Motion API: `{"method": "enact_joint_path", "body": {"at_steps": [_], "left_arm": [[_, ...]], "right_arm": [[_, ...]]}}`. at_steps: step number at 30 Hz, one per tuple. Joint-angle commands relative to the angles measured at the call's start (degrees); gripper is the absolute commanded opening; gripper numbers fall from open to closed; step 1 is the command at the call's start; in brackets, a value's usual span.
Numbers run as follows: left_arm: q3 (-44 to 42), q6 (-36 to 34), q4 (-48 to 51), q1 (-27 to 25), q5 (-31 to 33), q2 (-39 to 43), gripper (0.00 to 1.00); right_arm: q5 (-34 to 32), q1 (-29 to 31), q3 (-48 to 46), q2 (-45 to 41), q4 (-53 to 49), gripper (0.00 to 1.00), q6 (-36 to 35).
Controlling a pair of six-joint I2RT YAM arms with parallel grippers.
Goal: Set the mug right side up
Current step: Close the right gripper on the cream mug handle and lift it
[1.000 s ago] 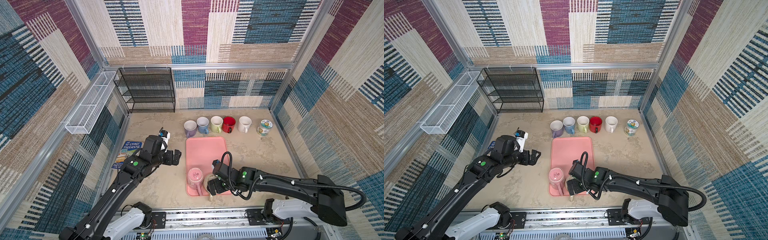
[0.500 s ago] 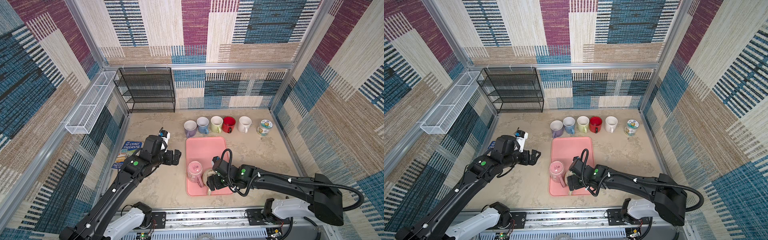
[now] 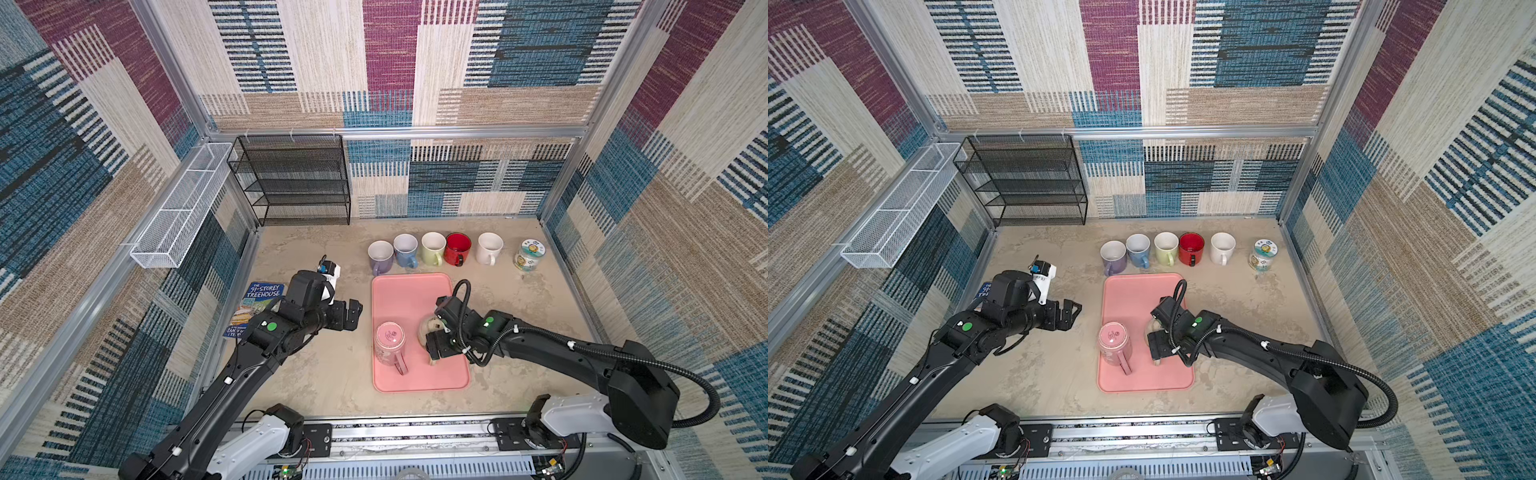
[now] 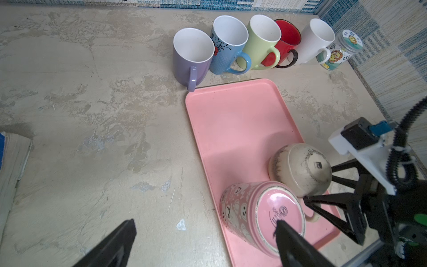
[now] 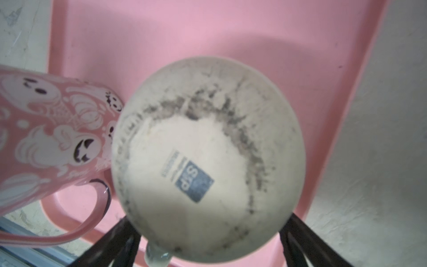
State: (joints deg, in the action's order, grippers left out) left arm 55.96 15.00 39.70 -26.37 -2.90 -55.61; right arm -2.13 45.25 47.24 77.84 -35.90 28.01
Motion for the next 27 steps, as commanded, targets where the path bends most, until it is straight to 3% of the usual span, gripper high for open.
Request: {"method": "enact_joint_path", "body": {"at_steps": [1, 6, 13, 21, 27], "left_arm": [[-0.1, -0.9, 0.3, 0.0, 0.7, -0.2, 0.99], [-0.1, -1.0, 0.4, 0.1, 1.1, -0.2, 0.99], [0.0, -1.3, 0.6, 0.1, 1.5, -0.3, 0.99], [0.0, -1.4, 0.6, 0.2, 1.3, -0.3, 0.99], [-0.1, -1.3, 0.6, 0.2, 1.1, 0.0, 0.99]], "right_arm": [[-0.9, -2.6, 1.7, 1.1, 0.8, 0.91, -4.5], [0.0, -6.0, 3.7, 3.2, 1.7, 0.91, -7.8], [0.9, -6.1, 4.5, 4.8, 1.0, 0.87, -8.4], [0.9, -6.1, 3.4, 3.4, 0.1, 0.70, -8.0], [0.3, -6.1, 2.6, 2.3, -1.4, 0.73, -7.7]]}}
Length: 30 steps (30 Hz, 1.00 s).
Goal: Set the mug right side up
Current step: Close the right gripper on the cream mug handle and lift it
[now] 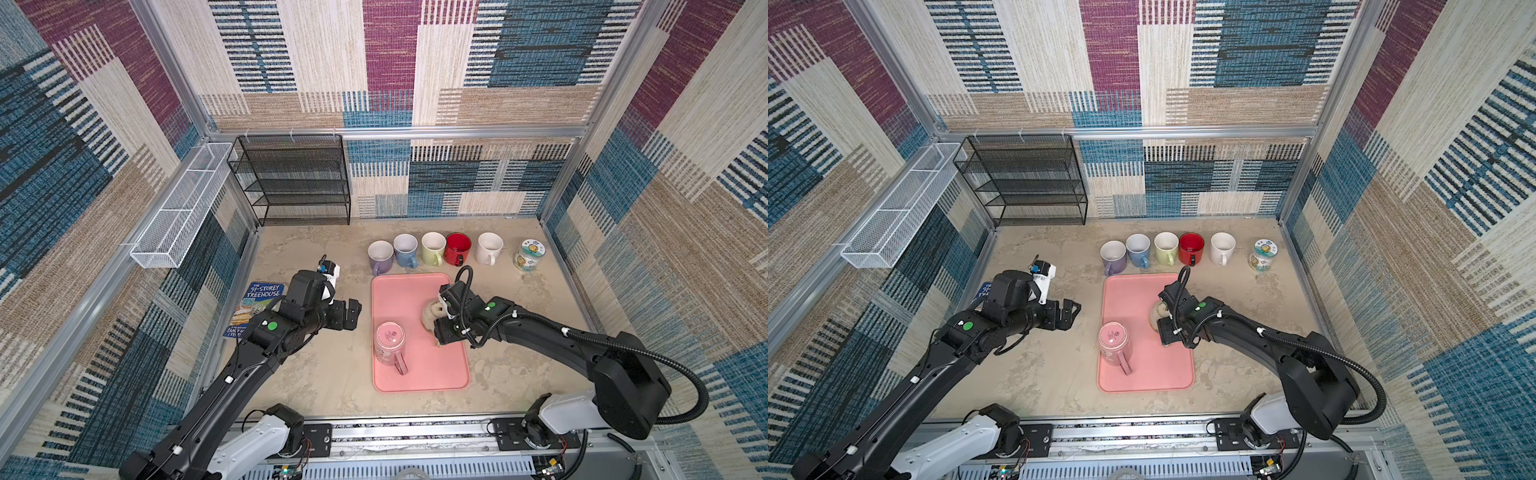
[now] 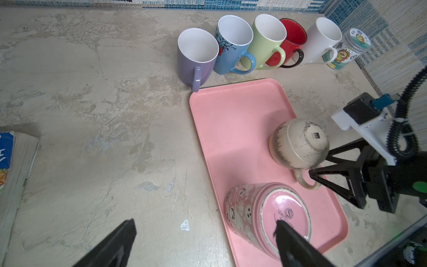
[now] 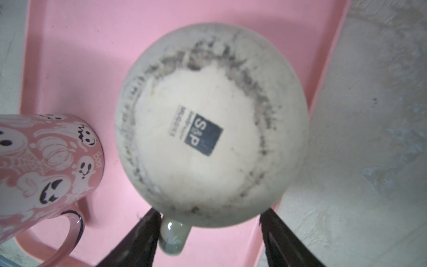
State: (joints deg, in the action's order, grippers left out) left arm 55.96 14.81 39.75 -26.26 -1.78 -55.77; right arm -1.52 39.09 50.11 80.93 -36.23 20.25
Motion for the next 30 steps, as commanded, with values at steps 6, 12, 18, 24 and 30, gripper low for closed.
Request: {"method": "enact_joint_path", "body": {"at_steps": [6, 12, 18, 24, 30], "left_arm": [[0.0, -1.0, 0.5, 0.1, -0.1, 0.4, 0.99], [-0.1, -1.1, 0.6, 0.1, 0.0, 0.6, 0.99], [0.0, -1.1, 0.6, 0.1, 0.0, 0.6, 0.99], [-0.1, -1.2, 0.3, 0.1, -0.1, 0.7, 0.99], [-0.2, -1.3, 0.4, 0.1, -0.1, 0.6, 0.99]], "right_arm": [[-0.3, 0.0, -0.5, -0.7, -1.2, 0.58, 0.1], [-0.5, 0.0, 0.0, 0.3, -1.0, 0.45, 0.0], [-0.6, 0.0, 0.4, 2.0, -0.9, 0.34, -0.6], [-1.1, 0.0, 0.5, 2.5, -0.6, 0.24, -0.8], [-1.6, 0.0, 1.0, 3.4, -0.6, 0.03, -0.9]]}}
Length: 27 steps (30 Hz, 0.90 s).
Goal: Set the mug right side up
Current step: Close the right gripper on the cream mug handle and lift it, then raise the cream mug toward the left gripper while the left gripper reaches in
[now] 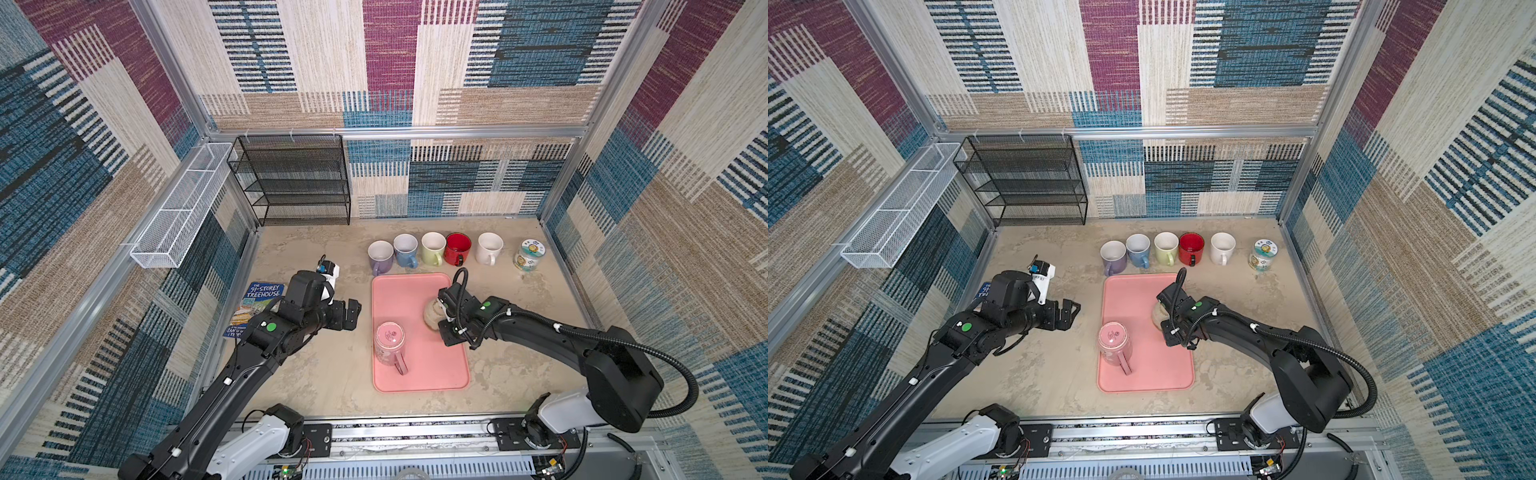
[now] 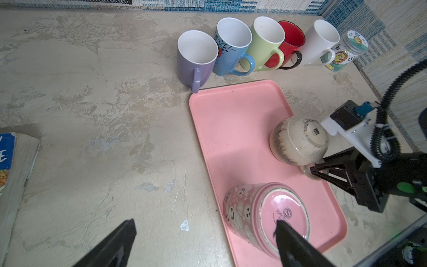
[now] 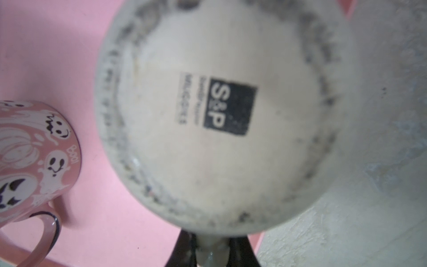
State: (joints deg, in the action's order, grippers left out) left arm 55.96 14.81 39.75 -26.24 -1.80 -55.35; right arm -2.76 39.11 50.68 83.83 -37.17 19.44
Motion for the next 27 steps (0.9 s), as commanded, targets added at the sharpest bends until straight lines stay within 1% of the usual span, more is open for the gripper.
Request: {"method": "enact_joint_path", "body": {"at_steps": [1, 8, 19, 23, 27], "left_arm": [[-0.1, -1.4, 0.4, 0.0, -0.2, 0.1, 0.99], [-0.6, -1.9, -0.6, 0.0, -1.8, 1.4, 1.00], [-2.0, 0.9, -4.6, 0.1, -5.3, 3.1, 0.98], [-2.0, 1.9, -6.1, 0.1, -6.4, 3.4, 0.97], [-2.3, 3.4, -8.1, 0.2, -8.5, 4.0, 0.95]], "right_arm": [[-0.3, 0.0, 0.6, 0.4, 0.5, 0.00, -0.2], [0.2, 0.0, 1.9, -0.5, 1.3, 0.00, -1.5], [5.4, -0.1, 2.3, -6.7, 7.5, 0.00, -2.8], [8.6, -0.8, 1.4, -8.5, 10.4, 0.00, -2.4], [14.0, -2.4, -0.6, -11.4, 15.3, 0.00, -1.4]]}}
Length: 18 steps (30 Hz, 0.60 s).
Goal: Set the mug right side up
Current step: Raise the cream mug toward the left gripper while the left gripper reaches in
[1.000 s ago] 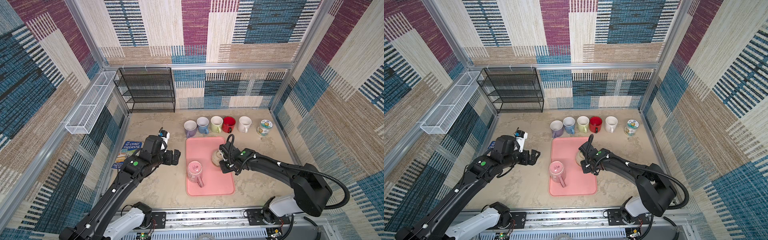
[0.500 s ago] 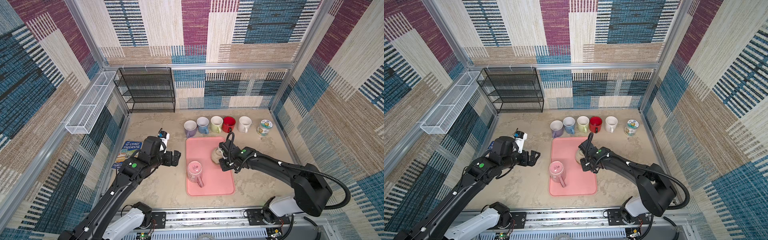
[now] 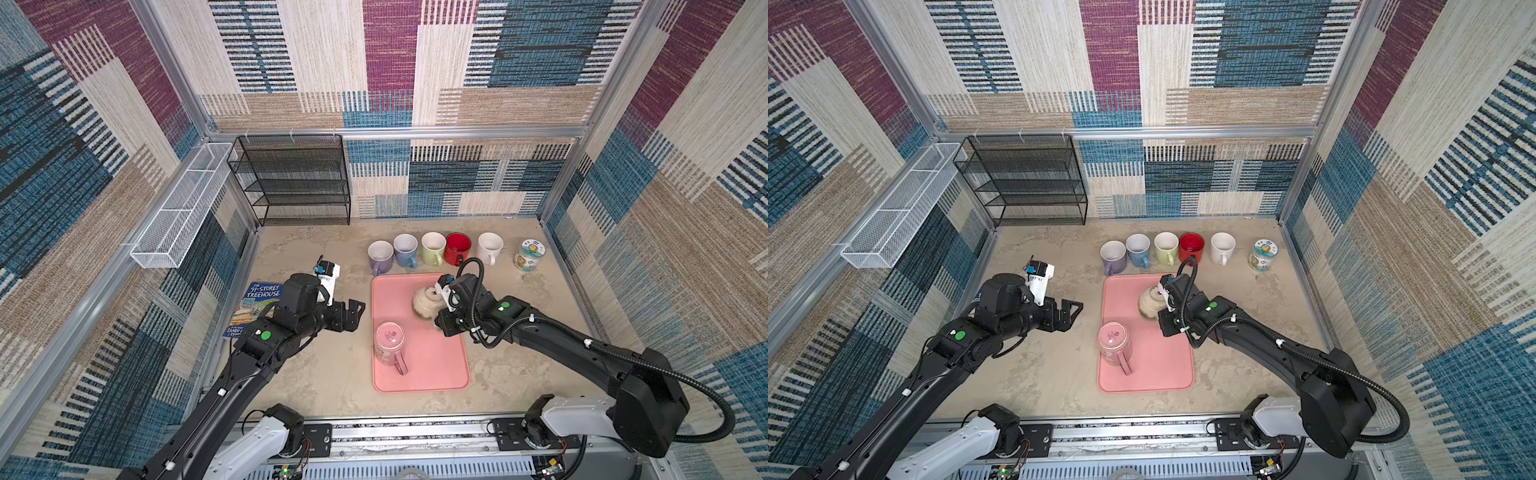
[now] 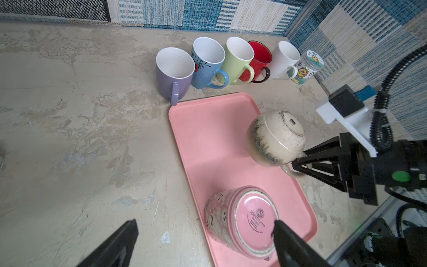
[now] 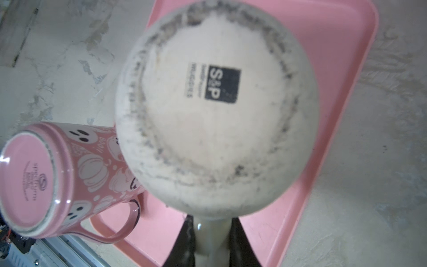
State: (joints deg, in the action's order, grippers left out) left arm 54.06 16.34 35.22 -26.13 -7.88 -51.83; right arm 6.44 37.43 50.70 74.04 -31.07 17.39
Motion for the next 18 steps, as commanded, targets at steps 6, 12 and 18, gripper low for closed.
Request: {"method": "enact_joint_path", "body": {"at_steps": [6, 12, 18], "left_arm": [[-3.0, 5.8, -8.9, 0.1, -6.9, 0.4, 0.92], [-4.7, 9.3, -15.1, 0.1, -10.6, -0.6, 0.87], [-7.3, 13.4, -23.2, 0.1, -15.0, -1.7, 0.79]], "right_arm": [[14.8, -4.7, -4.0, -5.2, 17.5, 0.00, 3.2], [27.1, -9.3, -8.4, -7.1, 29.3, 0.00, 8.5], [34.4, -10.9, -10.7, -7.3, 40.4, 0.00, 13.5]]}}
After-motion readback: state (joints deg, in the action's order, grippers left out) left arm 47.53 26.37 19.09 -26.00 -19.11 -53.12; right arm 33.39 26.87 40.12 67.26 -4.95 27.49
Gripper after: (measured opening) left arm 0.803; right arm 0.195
